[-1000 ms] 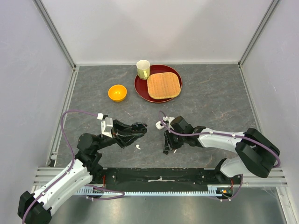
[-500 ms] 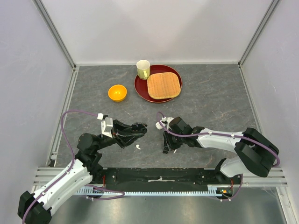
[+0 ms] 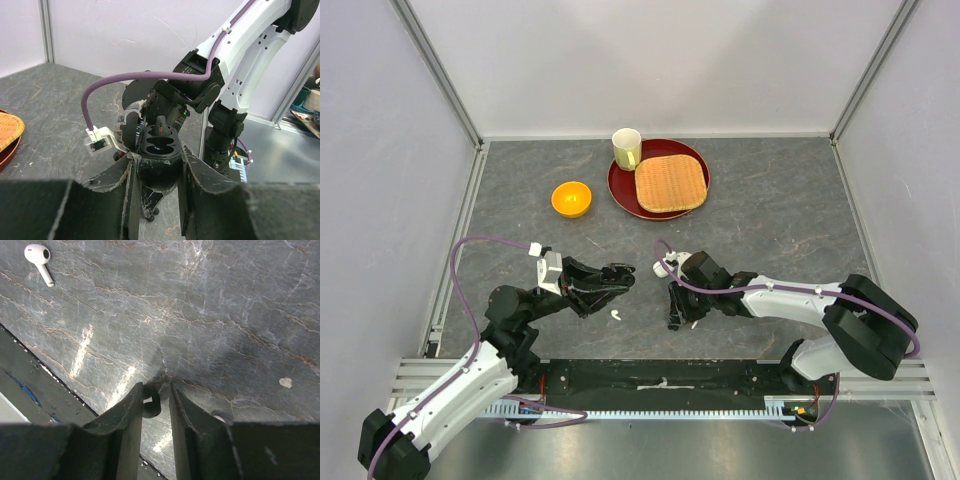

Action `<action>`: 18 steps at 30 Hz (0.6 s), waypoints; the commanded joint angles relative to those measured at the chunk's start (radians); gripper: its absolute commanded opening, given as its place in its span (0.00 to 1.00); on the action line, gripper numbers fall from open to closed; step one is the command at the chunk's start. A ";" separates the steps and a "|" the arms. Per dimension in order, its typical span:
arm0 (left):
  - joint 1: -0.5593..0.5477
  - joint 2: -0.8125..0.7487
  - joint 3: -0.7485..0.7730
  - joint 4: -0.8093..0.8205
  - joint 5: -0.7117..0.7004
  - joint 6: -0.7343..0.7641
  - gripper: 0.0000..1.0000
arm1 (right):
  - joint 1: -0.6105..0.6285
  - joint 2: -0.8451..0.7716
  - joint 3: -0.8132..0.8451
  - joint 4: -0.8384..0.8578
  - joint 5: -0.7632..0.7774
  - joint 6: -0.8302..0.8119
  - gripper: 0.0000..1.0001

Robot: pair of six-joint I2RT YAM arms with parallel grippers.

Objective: Insert the wireless bluetooth earbuds into the charging case
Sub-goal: Pick up the earbud from the center of the board.

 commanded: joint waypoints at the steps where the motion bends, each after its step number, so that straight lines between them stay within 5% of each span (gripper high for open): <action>1: -0.003 -0.007 -0.008 0.012 -0.026 -0.022 0.02 | 0.008 -0.023 -0.010 -0.007 -0.011 0.010 0.34; 18: -0.003 -0.022 -0.016 -0.007 -0.036 -0.018 0.02 | 0.007 -0.033 -0.032 0.019 -0.059 0.025 0.25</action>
